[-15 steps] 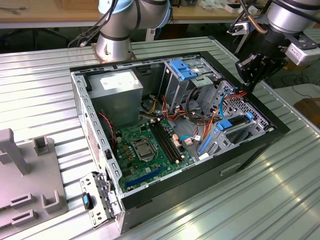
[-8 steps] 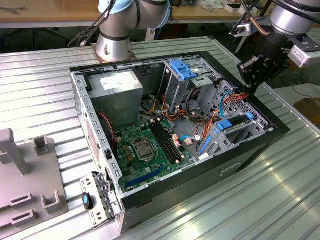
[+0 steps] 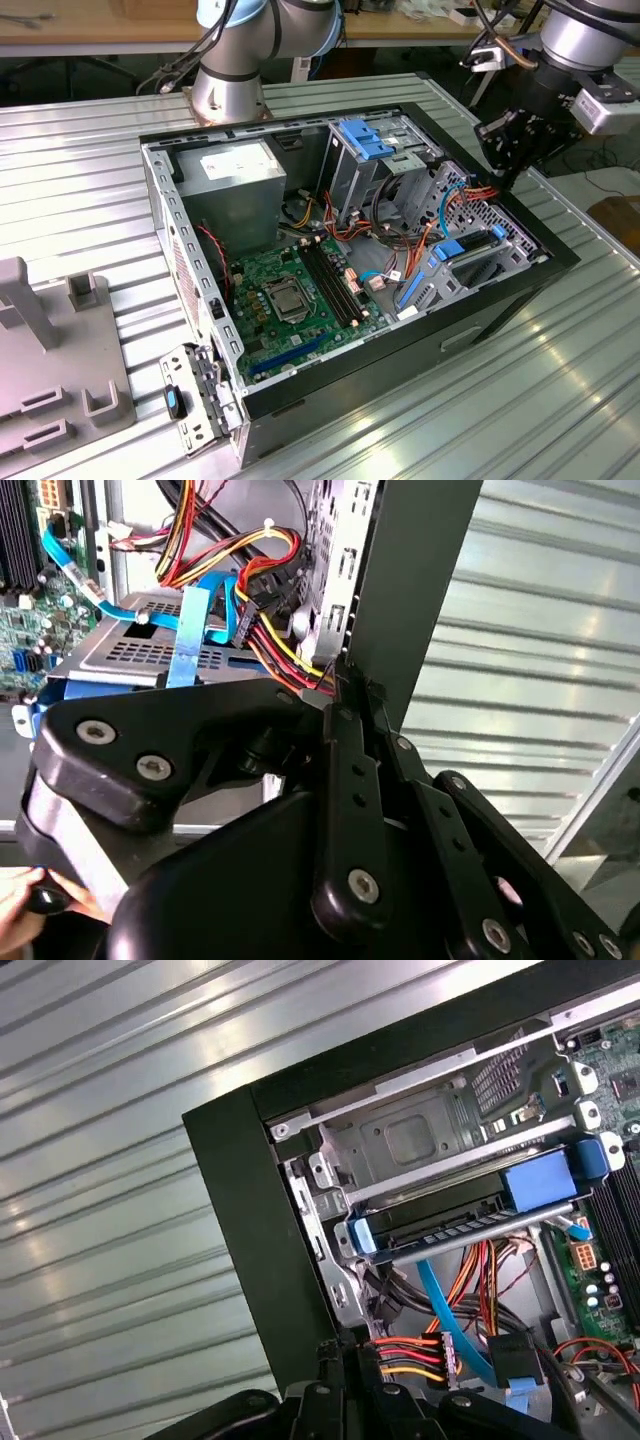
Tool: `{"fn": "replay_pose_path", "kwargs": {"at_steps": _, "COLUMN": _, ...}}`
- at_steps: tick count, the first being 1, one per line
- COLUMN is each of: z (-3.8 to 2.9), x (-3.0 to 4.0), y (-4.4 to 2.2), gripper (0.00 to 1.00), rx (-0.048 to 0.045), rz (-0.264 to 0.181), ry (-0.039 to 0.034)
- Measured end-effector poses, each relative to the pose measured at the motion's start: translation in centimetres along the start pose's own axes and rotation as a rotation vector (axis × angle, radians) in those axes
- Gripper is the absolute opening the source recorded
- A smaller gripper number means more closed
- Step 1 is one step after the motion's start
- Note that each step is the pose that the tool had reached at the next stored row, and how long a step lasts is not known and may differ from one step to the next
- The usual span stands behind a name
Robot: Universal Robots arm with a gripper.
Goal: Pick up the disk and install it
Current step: 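Insert the disk into the insertion slot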
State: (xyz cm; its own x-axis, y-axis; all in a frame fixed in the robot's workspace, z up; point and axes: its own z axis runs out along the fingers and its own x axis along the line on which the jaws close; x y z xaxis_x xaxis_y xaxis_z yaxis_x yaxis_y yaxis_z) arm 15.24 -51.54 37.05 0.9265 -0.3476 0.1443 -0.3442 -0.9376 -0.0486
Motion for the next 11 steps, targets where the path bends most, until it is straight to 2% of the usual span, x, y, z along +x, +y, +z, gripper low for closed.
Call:
{"fn": "replay_pose_path", "kwargs": {"at_steps": 3, "z": 0.0, "x": 0.0, "y": 0.0, "gripper": 0.16, "rx": -0.0158, "rz": 0.086, "ry": 0.0053}}
{"fn": "replay_pose_path", "kwargs": {"at_steps": 7, "z": 0.0, "x": 0.0, "y": 0.0, "gripper": 0.16, "rx": -0.0303, "rz": 0.166, "ry": 0.0097}}
{"fn": "replay_pose_path", "kwargs": {"at_steps": 8, "z": -0.01, "x": 0.0, "y": 0.0, "gripper": 0.16, "rx": -0.0345, "rz": 0.187, "ry": 0.0091}}
{"fn": "replay_pose_path", "kwargs": {"at_steps": 11, "z": -0.01, "x": 0.0, "y": 0.0, "gripper": 0.16, "rx": -0.0415, "rz": 0.192, "ry": -0.0033}}
